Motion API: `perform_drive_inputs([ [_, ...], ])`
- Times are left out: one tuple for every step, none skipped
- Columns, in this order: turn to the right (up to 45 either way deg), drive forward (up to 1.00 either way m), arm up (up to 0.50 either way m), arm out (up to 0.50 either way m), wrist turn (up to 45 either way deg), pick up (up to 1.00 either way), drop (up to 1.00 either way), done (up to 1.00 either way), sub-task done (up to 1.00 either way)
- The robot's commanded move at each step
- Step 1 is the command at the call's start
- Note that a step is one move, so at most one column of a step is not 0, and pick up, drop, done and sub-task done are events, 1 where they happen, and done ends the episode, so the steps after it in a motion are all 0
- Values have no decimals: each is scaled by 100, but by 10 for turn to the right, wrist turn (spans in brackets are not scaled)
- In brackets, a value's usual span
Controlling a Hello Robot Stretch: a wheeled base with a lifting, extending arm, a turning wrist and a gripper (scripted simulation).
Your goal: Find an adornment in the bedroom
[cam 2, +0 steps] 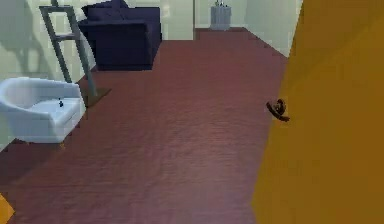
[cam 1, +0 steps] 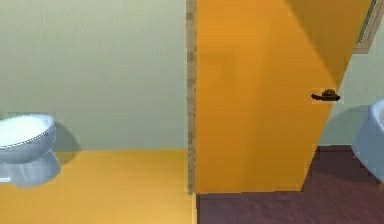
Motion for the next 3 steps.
perform_drive_inputs([
  [450,0,0,0,0,0,0,0,0],
  [390,0,0,0,0,0,0,0,0],
  [0,100,0,0,0,0,0,0,0],
])
